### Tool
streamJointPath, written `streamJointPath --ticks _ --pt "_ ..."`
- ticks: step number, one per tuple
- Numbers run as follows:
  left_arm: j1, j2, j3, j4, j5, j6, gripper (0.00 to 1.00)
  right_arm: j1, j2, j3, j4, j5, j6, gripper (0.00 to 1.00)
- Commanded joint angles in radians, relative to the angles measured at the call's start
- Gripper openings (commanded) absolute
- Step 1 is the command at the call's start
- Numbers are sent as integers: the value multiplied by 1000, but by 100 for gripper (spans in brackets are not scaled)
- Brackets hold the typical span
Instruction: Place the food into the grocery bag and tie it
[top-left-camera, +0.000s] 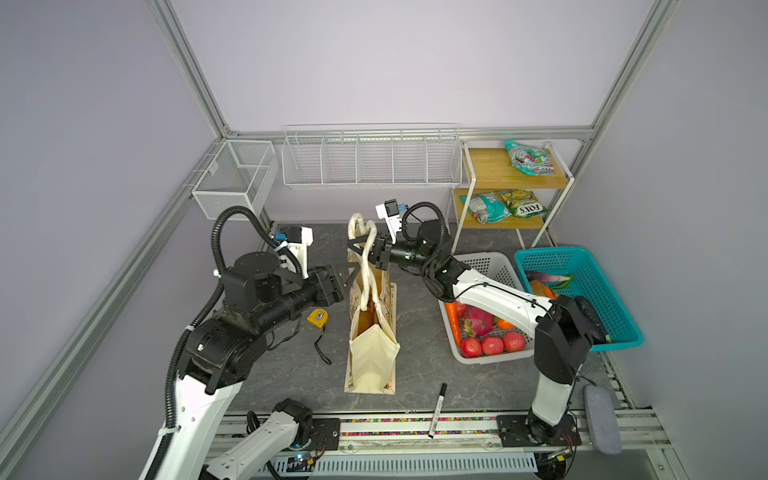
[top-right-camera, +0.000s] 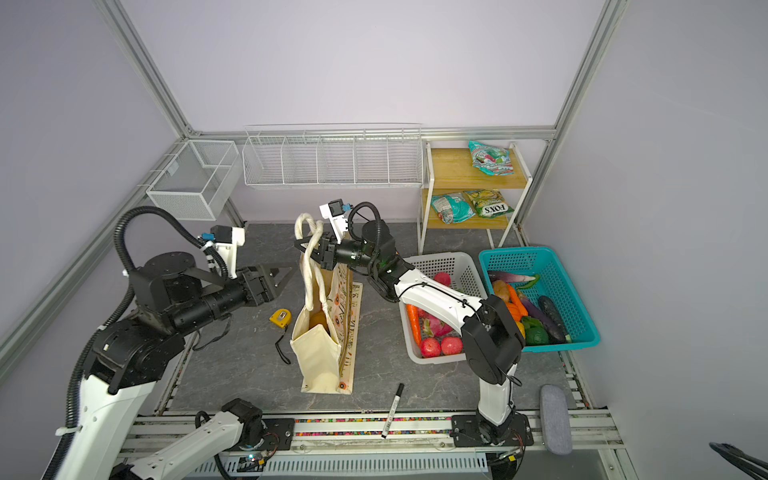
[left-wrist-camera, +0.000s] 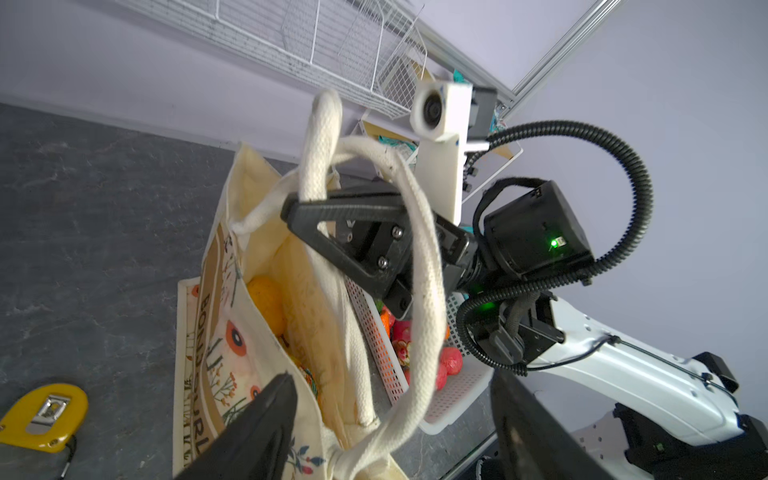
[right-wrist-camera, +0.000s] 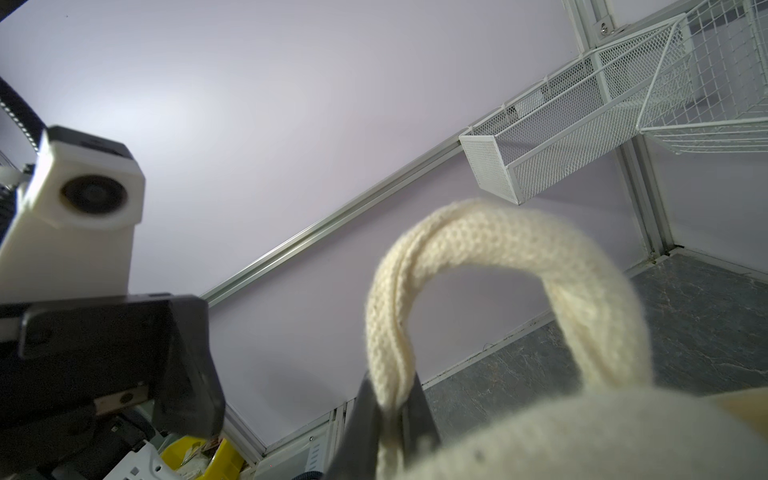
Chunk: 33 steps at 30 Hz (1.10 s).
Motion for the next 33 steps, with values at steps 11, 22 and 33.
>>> streamJointPath --ticks 11,22,33 --pt "68 224 78 99 119 -29 68 -6 -147 -45 -241 -20 -155 7" --pt "68 267 99 87 108 -17 47 -1 -156 -59 -266 -44 -165 7" --pt "69 318 98 121 144 -19 29 2 -182 -52 -371 -56 -225 7"
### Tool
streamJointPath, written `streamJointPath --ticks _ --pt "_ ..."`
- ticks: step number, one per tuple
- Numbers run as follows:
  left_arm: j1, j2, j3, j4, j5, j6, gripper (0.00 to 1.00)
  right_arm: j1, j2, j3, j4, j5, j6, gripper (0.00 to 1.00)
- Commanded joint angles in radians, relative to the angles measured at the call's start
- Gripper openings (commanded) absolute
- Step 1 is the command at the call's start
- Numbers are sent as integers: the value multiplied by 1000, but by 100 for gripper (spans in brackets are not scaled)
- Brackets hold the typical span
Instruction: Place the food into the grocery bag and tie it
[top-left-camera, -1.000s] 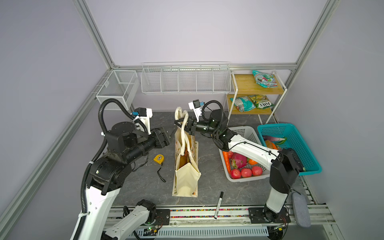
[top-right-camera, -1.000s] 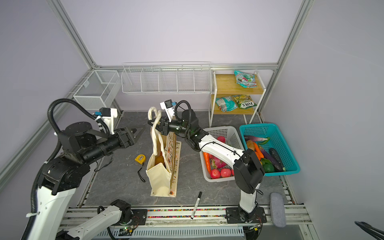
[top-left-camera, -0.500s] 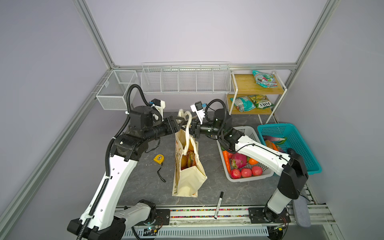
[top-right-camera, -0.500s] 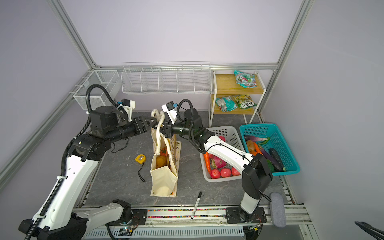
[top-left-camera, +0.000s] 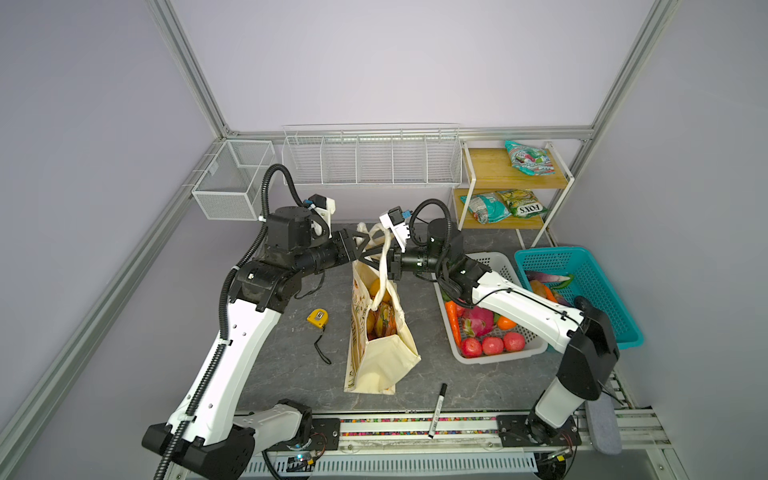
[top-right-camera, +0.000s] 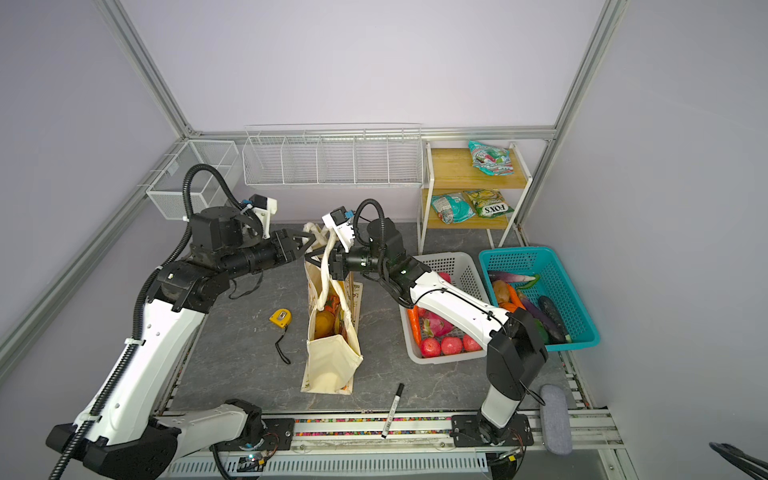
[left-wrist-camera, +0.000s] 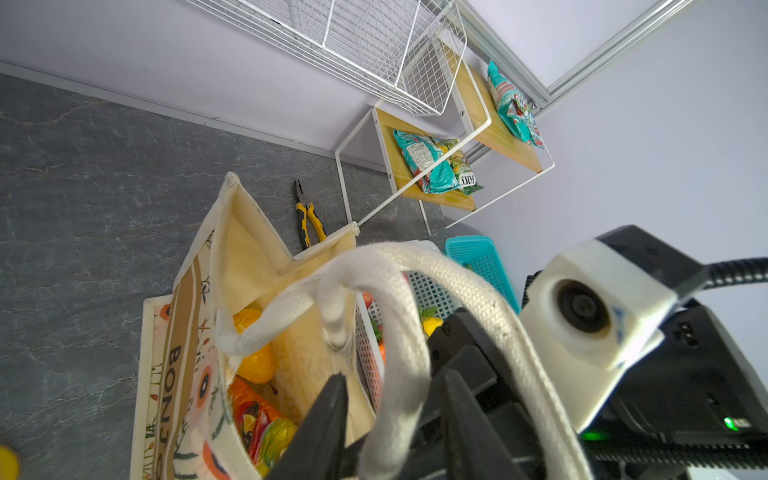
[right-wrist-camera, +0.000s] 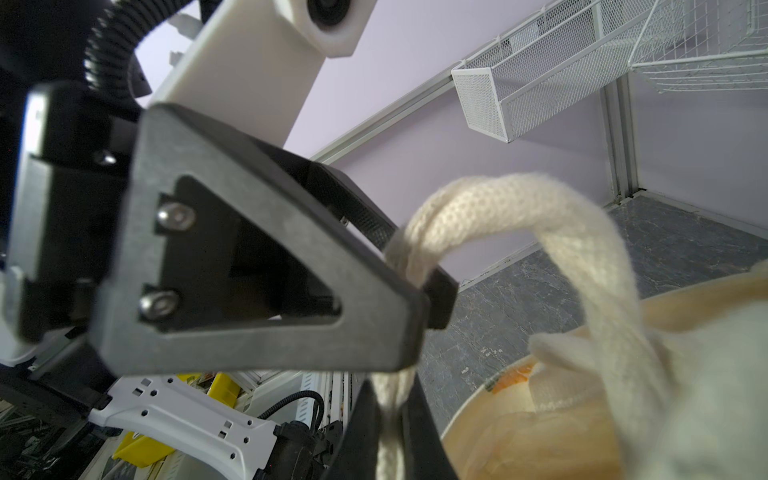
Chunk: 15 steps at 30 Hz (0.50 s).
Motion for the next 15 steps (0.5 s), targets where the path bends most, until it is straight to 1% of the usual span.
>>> streamJointPath --ticks 1,4,8,10,13,15 --pt "6 12 23 26 27 7 25 4 -47 -3 -58 -23 -51 7" --pt "5 14 22 34 36 8 14 4 -59 15 -127 -19 -94 8" --pt "5 14 10 46 70 9 1 4 -74 47 -240 1 -158 17" --pt "5 12 -3 52 90 9 0 3 -84 70 -302 24 -197 25" --pt "3 7 -26 58 115 11 0 1 -99 95 -382 57 -248 33" --pt "1 3 -40 63 130 12 0 1 -104 118 -433 75 -281 35"
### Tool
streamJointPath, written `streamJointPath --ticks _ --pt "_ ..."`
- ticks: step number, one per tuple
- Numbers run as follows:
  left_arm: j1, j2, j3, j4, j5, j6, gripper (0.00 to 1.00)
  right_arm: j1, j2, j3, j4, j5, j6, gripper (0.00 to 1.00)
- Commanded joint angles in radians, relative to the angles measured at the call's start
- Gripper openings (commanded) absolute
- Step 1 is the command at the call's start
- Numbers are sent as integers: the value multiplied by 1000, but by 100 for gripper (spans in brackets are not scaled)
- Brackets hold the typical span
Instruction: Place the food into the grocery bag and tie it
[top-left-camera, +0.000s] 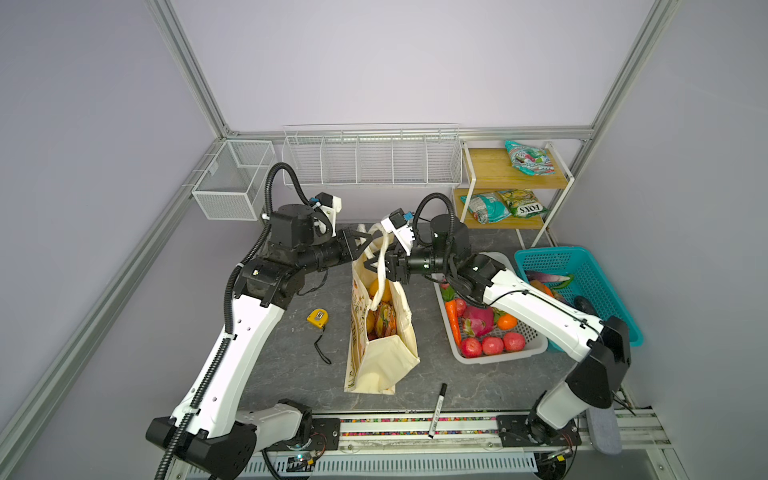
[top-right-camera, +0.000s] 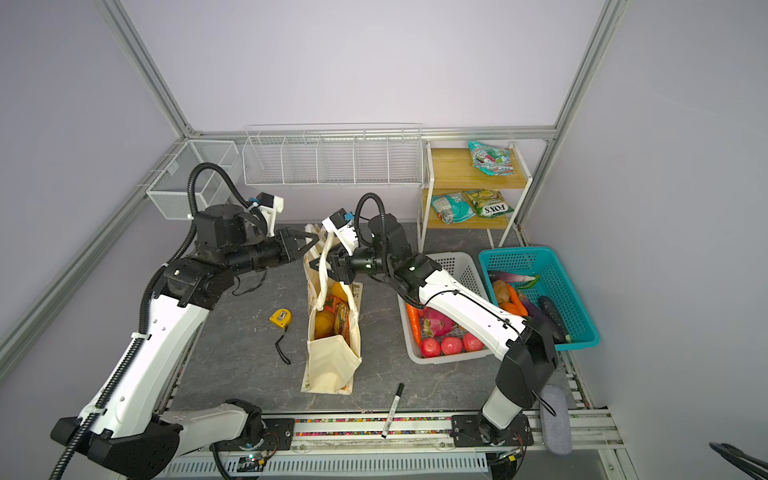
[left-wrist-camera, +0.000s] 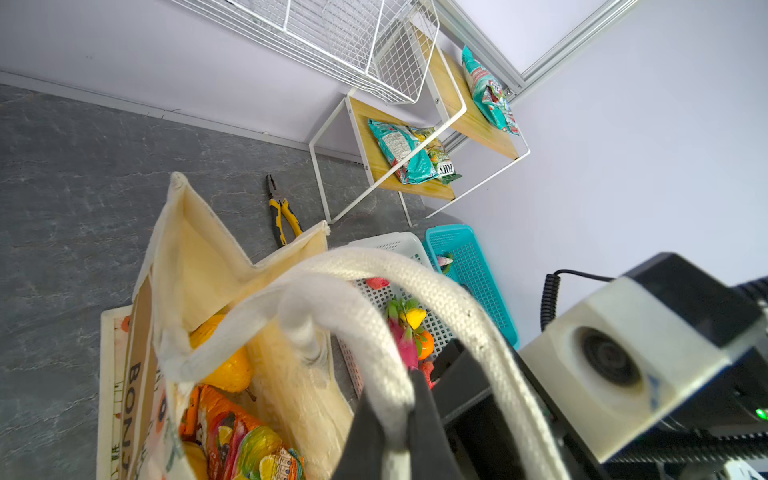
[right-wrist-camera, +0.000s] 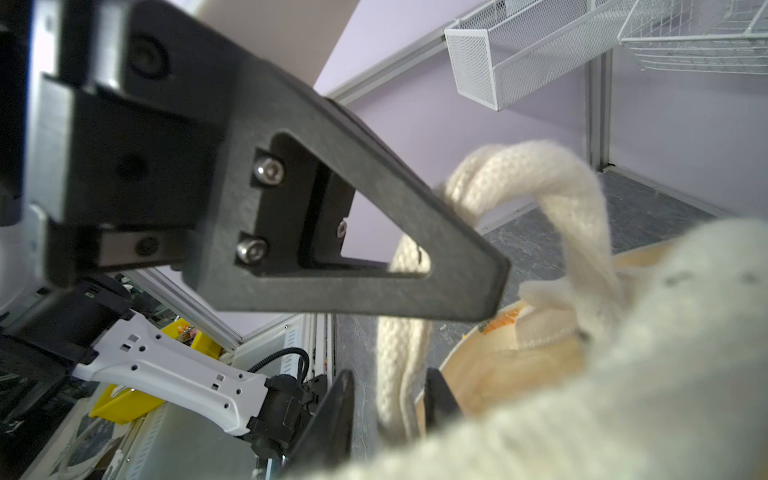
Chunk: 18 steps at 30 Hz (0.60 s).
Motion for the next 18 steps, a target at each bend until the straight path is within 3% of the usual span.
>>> streamJointPath --ticks 1,9,18 --pt "-1 -10 -30 21 51 8 0 -1 -42 50 -132 41 -101 36" --pt "-19 -14 -68 35 66 7 0 -2 -61 85 -200 81 -149 51" --pt "-48 8 -83 138 109 -48 0 1 -92 100 -253 103 -171 56"
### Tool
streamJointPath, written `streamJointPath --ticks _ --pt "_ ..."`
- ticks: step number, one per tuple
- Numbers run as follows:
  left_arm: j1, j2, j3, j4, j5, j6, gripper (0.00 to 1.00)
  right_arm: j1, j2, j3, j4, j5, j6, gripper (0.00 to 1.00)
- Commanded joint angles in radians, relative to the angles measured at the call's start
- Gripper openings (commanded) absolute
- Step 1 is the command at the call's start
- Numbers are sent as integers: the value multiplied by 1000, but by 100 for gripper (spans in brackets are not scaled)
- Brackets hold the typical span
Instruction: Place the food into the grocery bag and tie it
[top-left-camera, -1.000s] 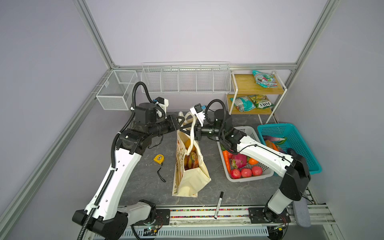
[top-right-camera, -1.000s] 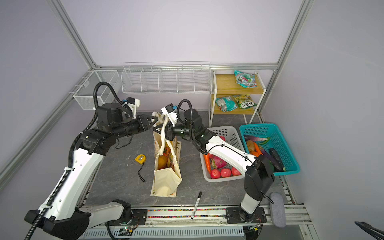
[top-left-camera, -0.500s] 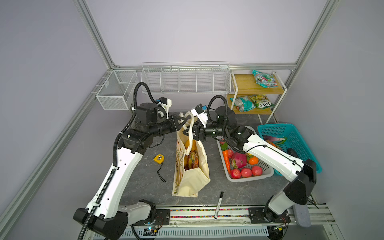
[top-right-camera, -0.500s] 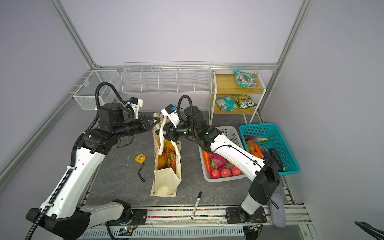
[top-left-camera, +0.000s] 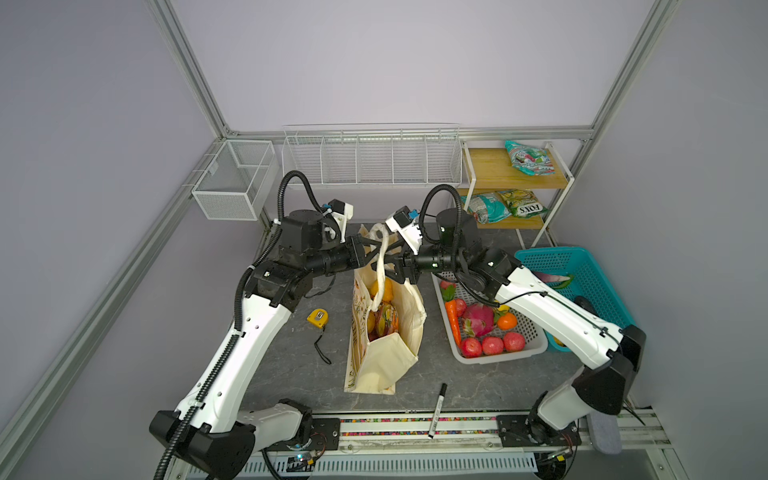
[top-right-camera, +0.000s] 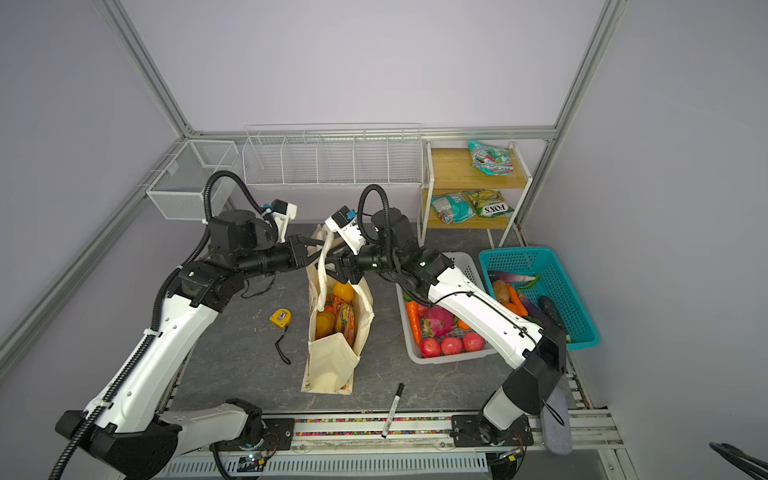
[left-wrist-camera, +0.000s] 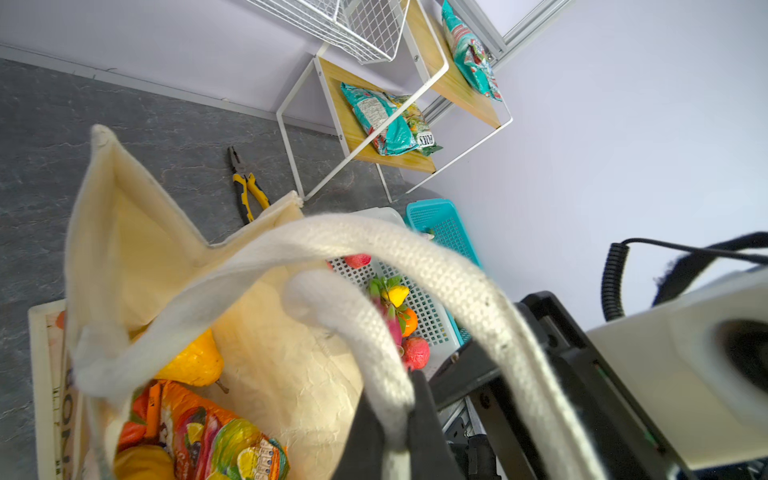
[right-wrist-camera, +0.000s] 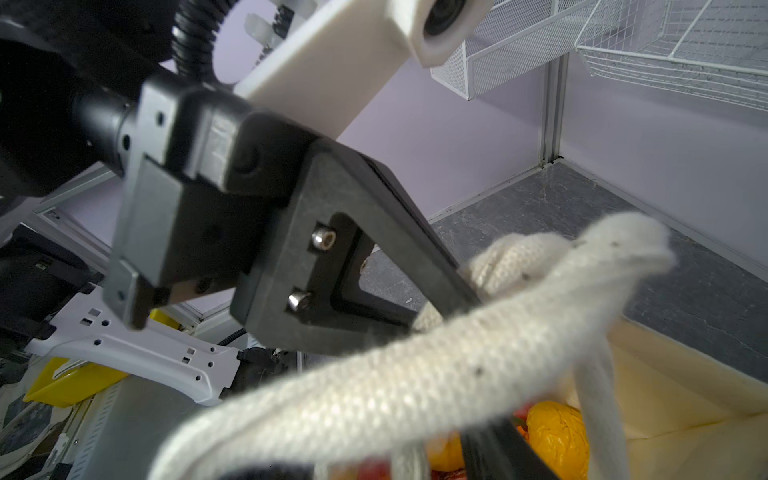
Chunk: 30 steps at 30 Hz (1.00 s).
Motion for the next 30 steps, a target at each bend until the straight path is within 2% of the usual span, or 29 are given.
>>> streamJointPath --ticks 1,12,18,25,30 --pt "-13 10 -11 72 41 -34 0 1 -49 24 -35 16 -42 57" --pt "-20 49 10 232 138 -131 0 6 -124 -14 -82 61 -53 65" --pt "-12 37 44 222 143 -129 0 5 -182 -70 -91 88 -55 67" --pt "-1 22 70 150 137 -91 0 -2 -250 -147 -83 92 -55 59" --pt "1 18 64 147 139 -90 0 -50 -297 -186 -60 80 -36 54"
